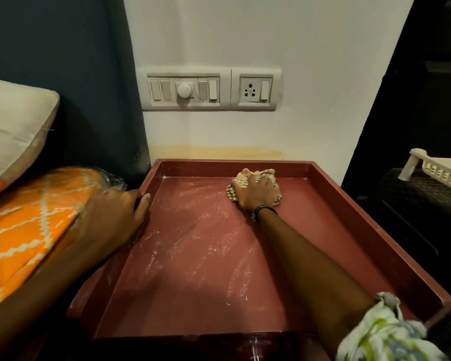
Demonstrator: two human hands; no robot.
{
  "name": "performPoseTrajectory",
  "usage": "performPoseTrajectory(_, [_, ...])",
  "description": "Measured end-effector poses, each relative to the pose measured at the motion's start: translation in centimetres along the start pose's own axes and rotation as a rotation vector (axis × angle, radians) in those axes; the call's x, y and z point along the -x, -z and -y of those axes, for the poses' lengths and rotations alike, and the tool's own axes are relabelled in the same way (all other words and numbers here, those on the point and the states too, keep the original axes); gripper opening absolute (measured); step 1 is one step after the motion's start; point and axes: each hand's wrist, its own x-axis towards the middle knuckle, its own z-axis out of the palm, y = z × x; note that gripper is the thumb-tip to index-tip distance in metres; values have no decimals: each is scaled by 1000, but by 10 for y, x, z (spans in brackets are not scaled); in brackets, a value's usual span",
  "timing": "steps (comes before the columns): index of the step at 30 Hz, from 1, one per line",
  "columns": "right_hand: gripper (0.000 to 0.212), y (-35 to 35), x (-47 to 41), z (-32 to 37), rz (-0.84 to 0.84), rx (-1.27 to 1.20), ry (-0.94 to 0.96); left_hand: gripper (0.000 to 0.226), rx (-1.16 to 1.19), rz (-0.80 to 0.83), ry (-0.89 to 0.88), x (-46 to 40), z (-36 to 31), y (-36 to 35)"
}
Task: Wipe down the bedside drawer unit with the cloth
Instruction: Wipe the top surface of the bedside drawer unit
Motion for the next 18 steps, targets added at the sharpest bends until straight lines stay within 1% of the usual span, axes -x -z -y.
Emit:
performPoseTrajectory(3, [71, -3, 3, 4, -16, 10, 119, 42, -10, 16, 11, -1, -2, 0])
performPoseTrajectory(5, [70, 0, 2, -9, -33, 5, 258, 40, -3, 25, 22, -1, -3, 1])
performPoseTrajectory(7, [72, 4, -1, -28, -9, 4, 396, 40, 1, 33, 25, 0, -3, 2])
performPoseTrajectory(9, [76, 6, -3, -45, 3, 16, 449, 41, 2, 22, 17, 0, -1, 1])
performPoseTrajectory(11, [74, 7, -5, -56, -23, 7, 384, 42, 4, 13, 13, 0, 2, 0])
performPoseTrajectory(15, [70, 9, -11, -69, -91, -7, 121, 40, 45, -1, 19, 1, 1, -1])
performPoseTrajectory(18, [71, 13, -22, -84, -176, 25, -47, 40, 53, -9, 31, 2, 2, 0])
